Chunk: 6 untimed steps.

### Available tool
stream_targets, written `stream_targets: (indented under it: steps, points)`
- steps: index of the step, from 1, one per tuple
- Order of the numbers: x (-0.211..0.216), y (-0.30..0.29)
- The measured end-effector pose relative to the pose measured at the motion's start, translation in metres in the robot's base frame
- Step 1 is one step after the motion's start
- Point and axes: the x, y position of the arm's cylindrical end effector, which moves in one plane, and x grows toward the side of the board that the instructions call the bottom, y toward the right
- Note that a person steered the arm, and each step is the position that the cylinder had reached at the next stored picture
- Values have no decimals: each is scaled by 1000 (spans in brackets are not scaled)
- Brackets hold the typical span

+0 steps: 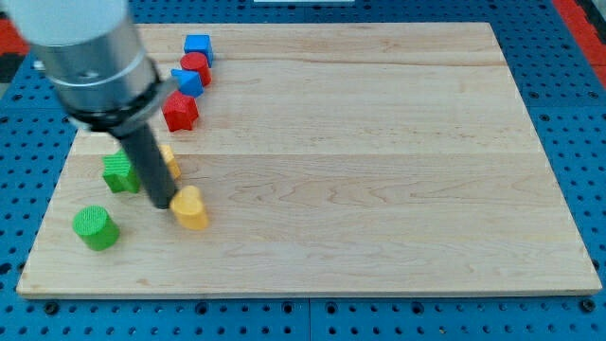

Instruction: Push the yellow hexagon parallel to the green star

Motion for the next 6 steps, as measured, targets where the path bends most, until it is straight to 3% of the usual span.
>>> stream_targets:
  steps: [2, 4, 6]
  points:
    - [-11, -9]
    - [-14, -86]
    - [-47, -40]
